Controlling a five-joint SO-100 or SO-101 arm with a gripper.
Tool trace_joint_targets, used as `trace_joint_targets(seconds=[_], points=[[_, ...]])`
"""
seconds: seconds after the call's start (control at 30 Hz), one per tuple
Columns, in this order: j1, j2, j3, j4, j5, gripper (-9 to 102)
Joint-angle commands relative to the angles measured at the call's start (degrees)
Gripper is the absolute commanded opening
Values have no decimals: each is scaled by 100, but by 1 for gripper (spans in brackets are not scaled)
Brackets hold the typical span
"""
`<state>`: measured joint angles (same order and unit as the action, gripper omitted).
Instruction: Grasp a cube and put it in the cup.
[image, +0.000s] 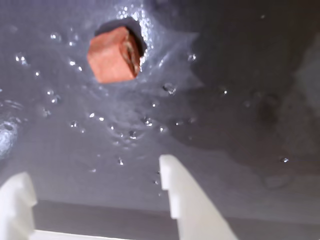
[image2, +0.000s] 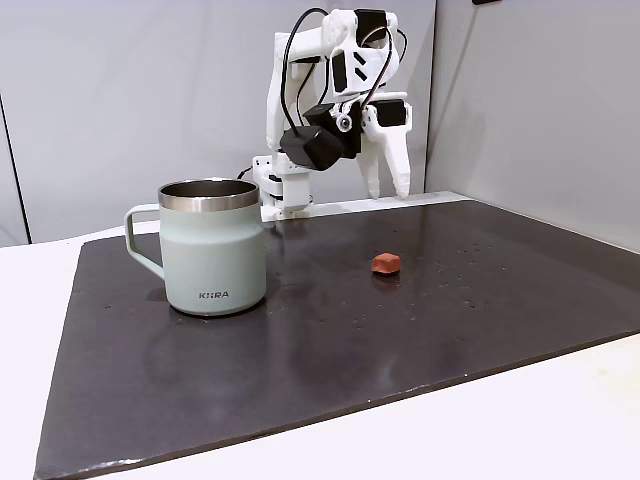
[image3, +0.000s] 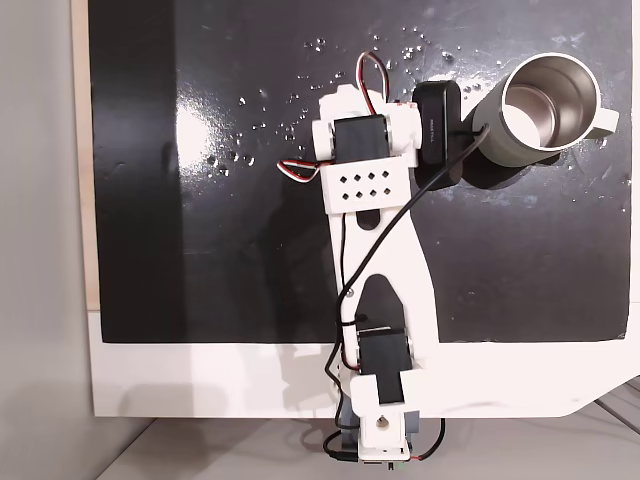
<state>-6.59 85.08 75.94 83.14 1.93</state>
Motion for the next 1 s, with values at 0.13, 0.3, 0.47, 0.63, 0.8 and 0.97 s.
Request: trace_joint_targets(seconds=[0.13,0.3,0.47,0.63,0.8,0.97], points=[[105,-272,-325,35,-70,28],[185,-571,-369,-18,-70,28],[246,-817,-369,-167,-62,28],[246,-1055,-387,-343,-97,28],[246,-1336,-624,-360,-114,29],[281,-1608,-914,-360,-167,29]])
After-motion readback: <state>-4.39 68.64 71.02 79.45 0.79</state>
